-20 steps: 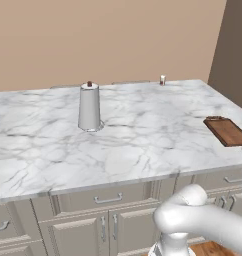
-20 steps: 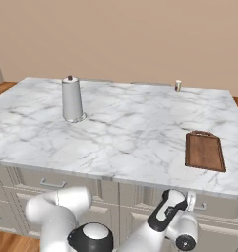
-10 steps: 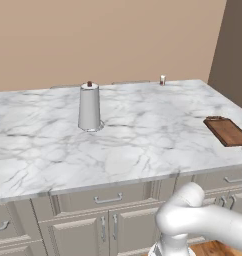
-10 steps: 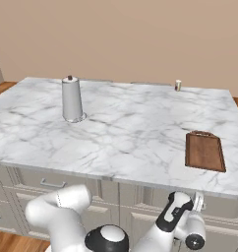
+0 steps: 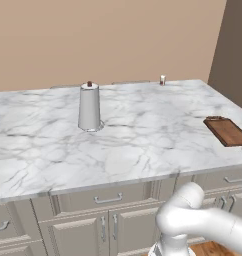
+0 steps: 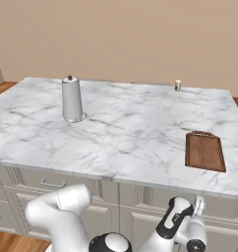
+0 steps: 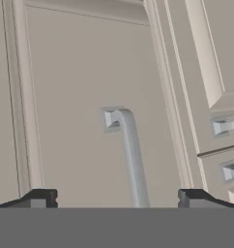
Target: Open the drawer on the right and place the cutting tools on the cutting board.
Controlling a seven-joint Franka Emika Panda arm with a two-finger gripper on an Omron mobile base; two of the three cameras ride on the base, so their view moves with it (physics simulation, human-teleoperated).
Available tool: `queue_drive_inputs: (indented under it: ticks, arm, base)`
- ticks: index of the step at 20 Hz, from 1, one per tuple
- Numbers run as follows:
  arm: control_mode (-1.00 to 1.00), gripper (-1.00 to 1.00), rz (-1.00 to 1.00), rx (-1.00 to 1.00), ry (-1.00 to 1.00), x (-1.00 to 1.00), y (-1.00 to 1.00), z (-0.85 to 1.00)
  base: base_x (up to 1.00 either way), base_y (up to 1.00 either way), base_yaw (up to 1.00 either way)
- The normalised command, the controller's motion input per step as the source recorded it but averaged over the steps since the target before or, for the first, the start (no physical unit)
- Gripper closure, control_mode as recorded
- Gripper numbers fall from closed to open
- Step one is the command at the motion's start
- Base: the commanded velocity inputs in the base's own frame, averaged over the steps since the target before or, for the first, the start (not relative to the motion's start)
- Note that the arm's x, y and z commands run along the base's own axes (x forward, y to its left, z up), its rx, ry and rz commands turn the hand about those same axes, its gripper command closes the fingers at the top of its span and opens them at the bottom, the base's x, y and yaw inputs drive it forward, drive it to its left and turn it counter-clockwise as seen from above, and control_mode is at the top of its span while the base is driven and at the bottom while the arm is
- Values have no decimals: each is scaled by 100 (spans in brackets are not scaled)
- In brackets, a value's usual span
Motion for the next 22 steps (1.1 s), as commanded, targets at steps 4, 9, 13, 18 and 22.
queue_drive_inputs:
  ticks: [4,9,13,18,22]
  arm:
    - [-100,-100,0,0,-6,2,0,-16]
    - [-100,-100,0,0,-3,3,0,-17]
    - [-100,-100,0,0,-1,2,0,-14]
    - [-100,-100,0,0,-1,1,0,-9]
    - [-100,-100,0,0,-8,8,0,-2]
  base:
    - [0,0,0]
    - [0,0,0]
    - [0,0,0]
    - [0,0,0]
    - [0,0,0]
